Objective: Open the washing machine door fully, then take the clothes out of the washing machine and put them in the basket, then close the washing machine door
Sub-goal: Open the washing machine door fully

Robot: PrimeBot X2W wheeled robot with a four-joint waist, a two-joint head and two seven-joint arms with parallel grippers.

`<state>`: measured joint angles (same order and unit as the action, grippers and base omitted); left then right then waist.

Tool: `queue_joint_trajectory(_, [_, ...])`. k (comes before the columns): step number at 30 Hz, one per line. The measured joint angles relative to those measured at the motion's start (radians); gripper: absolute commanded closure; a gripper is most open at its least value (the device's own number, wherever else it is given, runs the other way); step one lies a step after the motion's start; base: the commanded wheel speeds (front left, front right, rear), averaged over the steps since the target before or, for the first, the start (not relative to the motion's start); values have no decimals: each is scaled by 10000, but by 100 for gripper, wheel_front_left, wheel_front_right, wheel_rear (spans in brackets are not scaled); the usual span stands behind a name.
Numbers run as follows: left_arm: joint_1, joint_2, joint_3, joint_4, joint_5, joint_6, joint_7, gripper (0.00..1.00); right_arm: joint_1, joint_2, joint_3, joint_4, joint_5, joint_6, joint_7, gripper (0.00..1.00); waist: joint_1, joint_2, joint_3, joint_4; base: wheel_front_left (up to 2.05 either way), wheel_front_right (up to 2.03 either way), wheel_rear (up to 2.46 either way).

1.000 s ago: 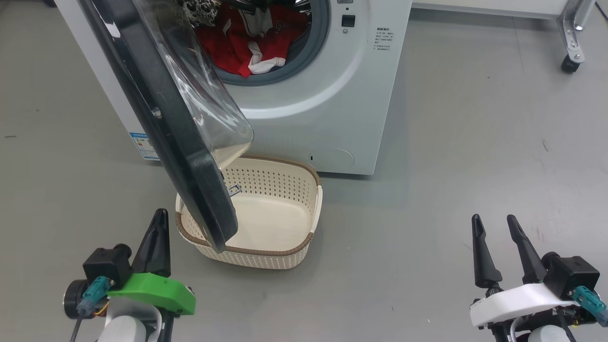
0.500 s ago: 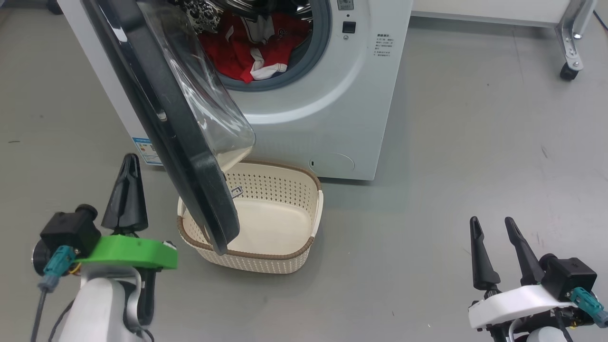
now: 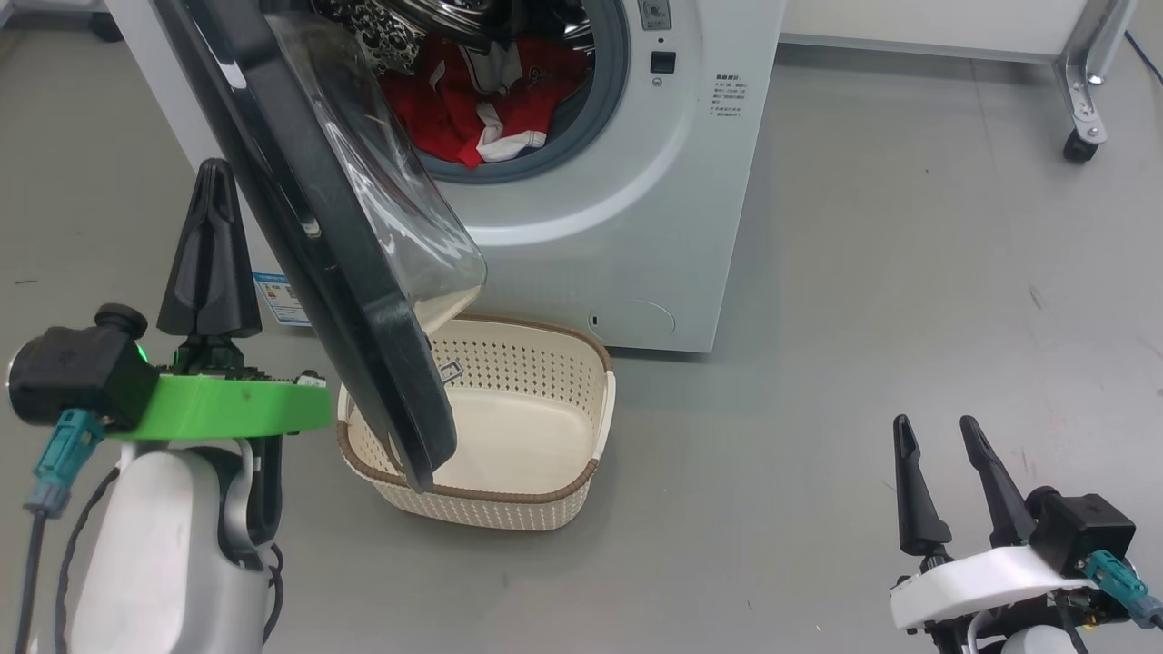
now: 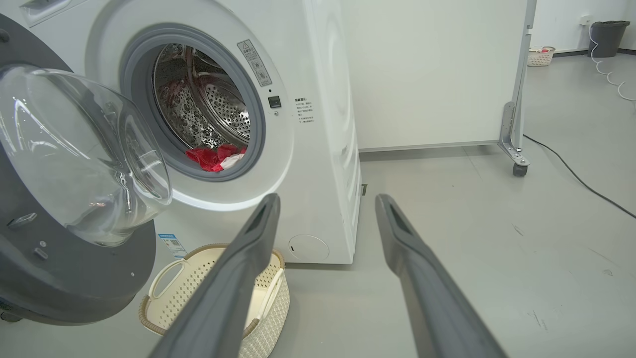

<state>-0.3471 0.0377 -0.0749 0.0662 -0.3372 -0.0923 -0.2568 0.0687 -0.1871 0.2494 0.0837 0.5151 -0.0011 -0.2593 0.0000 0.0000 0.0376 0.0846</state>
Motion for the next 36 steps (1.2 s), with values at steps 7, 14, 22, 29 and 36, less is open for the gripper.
queue_joint_trajectory(7, [-439,6,-499,-428,226,-61,-6,100,0,324,-230,-52,27,92,0,0,0,0,22,-80,0,0,0])
queue_joint_trajectory(14, [-535,6,-988,-433,272,-100,186,100,0,380,-336,-65,29,178,0,0,0,0,62,-155,0,0,0])
queue_joint_trajectory(22, [-534,8,-1509,-430,320,-113,522,100,0,385,-407,-61,-73,211,0,0,0,0,112,-228,0,0,0])
queue_joint_trajectory(29, [-523,6,-1939,-424,351,-188,717,100,1,456,-479,-38,-117,305,0,0,0,0,148,-273,0,0,0])
queue_joint_trajectory(36, [-418,6,-2500,-257,351,-198,1131,100,1,556,-510,21,-173,355,0,0,0,0,182,-322,0,0,0])
